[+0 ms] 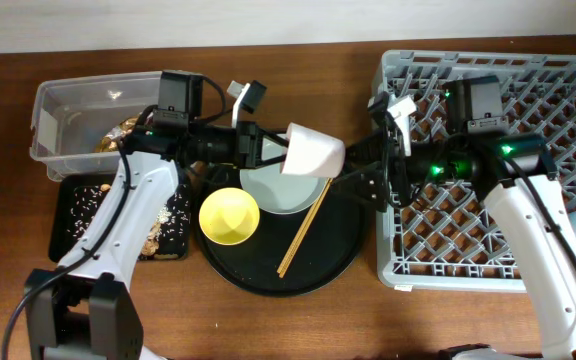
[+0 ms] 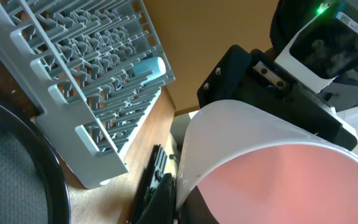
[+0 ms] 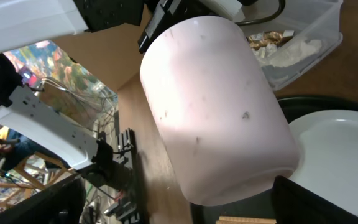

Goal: Sort waste into correct bins and load items into the dishwasher rack
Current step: 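Hand the pink cup from the left gripper to the right gripper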

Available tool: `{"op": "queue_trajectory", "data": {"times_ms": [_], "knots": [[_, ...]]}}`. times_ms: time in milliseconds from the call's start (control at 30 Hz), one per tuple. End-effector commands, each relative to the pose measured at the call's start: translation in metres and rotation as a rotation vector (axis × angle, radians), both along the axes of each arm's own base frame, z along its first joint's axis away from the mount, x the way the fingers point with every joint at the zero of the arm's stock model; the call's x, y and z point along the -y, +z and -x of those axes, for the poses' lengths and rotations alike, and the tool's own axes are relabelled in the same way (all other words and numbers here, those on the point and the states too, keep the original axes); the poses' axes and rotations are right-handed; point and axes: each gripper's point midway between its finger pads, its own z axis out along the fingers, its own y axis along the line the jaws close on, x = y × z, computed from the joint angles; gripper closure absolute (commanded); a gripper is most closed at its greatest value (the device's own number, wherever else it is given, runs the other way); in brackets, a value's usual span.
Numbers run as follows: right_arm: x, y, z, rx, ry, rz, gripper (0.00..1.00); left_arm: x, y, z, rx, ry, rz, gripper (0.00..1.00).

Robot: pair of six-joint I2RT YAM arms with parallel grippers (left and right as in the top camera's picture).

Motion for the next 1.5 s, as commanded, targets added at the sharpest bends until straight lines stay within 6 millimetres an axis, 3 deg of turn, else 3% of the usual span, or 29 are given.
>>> {"op": "queue_trajectory", "data": {"times_ms": [0,67,200,333,567,667,800,1000,1100,1167,1267,1467], "knots": [[-0.014,0.004,0.003,0.032,0.064,-0.03,0.04,0.009,0.015,0.014,-0.001,-0.079,0.066,1.0],[-0.014,0.003,0.001,0.038,0.058,-0.022,0.04,0.008,0.016,0.015,-0.002,-0.081,0.069,1.0],[-0.002,-0.023,-0.016,-0.006,-0.068,0.134,0.04,0.009,0.016,0.015,-0.002,-0.081,0.069,1.0],[0.004,-0.03,-0.023,0.003,-0.106,0.186,0.04,0.009,0.016,0.014,-0.001,-0.08,0.068,1.0],[0.006,-0.029,-0.033,0.042,-0.135,0.197,0.03,0.009,0.016,0.014,-0.001,-0.08,0.068,0.99],[0.018,-0.031,-0.049,0.003,-0.24,0.22,0.03,0.009,0.016,0.014,-0.001,-0.08,0.068,1.0],[-0.002,-0.009,-0.03,0.027,-0.098,0.078,0.02,0.009,0.014,0.013,0.001,-0.074,0.062,1.0],[-0.022,-0.014,-0.023,0.049,-0.029,0.085,0.01,0.008,0.027,0.022,0.009,-0.133,0.13,1.0],[-0.021,-0.014,-0.025,0.056,-0.032,0.083,0.18,0.008,0.025,0.02,0.011,-0.12,0.116,0.99],[-0.022,-0.012,-0.025,0.063,-0.029,0.078,0.19,0.008,0.024,0.019,0.012,-0.115,0.11,0.99],[-0.024,-0.001,-0.022,0.082,0.007,0.017,0.34,0.009,0.02,0.015,0.017,-0.096,0.089,1.0],[-0.004,0.009,-0.028,0.063,-0.017,-0.047,0.36,0.009,0.019,0.014,0.018,-0.089,0.082,0.99]]}}
